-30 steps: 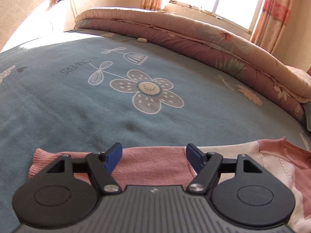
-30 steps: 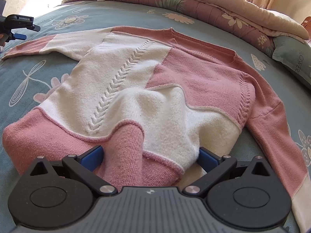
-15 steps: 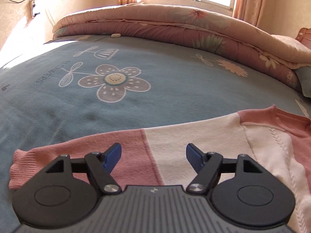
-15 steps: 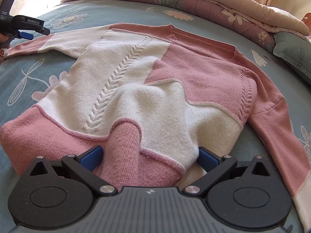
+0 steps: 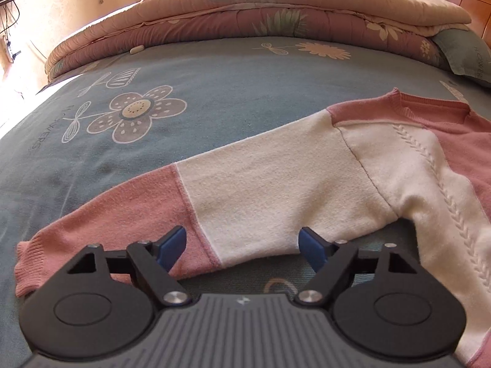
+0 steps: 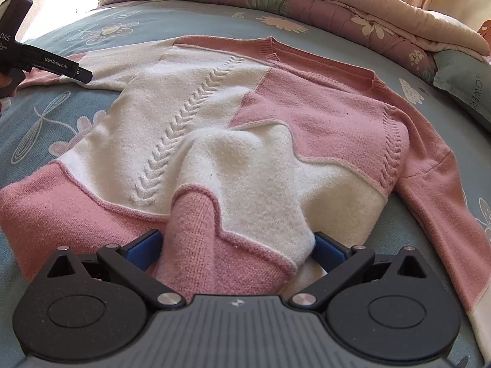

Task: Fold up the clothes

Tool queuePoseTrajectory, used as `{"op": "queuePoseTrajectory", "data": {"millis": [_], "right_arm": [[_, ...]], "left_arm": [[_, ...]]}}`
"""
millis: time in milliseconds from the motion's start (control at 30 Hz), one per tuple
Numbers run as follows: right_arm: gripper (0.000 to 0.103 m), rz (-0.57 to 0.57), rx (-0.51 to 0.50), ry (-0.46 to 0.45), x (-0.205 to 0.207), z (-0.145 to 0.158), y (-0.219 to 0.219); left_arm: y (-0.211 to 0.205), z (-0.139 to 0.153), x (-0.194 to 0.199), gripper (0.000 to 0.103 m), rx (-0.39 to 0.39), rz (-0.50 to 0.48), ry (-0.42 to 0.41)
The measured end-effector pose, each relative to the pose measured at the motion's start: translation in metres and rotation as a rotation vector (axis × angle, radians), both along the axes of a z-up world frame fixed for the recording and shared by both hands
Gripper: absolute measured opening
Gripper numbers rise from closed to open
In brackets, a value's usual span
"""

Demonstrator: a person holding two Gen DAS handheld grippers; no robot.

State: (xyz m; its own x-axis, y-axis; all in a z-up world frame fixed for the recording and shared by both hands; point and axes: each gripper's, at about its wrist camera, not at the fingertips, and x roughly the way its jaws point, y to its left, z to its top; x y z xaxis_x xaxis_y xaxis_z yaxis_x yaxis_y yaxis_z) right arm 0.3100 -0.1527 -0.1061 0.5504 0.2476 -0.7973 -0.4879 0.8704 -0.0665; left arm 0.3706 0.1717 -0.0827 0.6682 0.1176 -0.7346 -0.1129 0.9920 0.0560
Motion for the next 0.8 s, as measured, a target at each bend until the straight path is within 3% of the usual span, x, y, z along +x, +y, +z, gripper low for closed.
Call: {"op": "queuePoseTrajectory", "data": {"millis": [133,333,433,533,600,733,800], "right_arm": [[0.103,-0.058,0.056,0.005,-0.005,0.016,-0.005],[0.103,-0.053,0.085,-0.104,-0.055,0.055,-0.027],[0.103,-0.094,0.120,-0.087,-0.085,0.045,-0.059],[0.103,-0.183,0.118,-0.013,-0.107,0.011,-0.095],[0.103,-0.243,0.100,0.044,-0.108,-0.008,-0.111],[0.103,-0.303,0.161,0.039,-0.100,-0.015,-0.127],[0.103,-0.318,0.143,0.030,-0.097,-0.018,-0.127]], "left_arm": [[-0.031,0.037,-0.035,0.083,-0.063,-0.111,-0.025],[-0.095,0.064,-0.097,0.084,-0.118,-0.263,-0.041],[-0.125,0.061,-0.126,0.085,-0.144,-0.324,-0.042],[-0.156,0.049,-0.144,0.085,-0.167,-0.368,-0.008],[-0.173,0.043,-0.151,0.085,-0.174,-0.393,0.017],[-0.199,0.039,-0.153,0.085,-0.158,-0.433,0.020],[-0.206,0.037,-0.151,0.085,-0.187,-0.445,0.006]]}}
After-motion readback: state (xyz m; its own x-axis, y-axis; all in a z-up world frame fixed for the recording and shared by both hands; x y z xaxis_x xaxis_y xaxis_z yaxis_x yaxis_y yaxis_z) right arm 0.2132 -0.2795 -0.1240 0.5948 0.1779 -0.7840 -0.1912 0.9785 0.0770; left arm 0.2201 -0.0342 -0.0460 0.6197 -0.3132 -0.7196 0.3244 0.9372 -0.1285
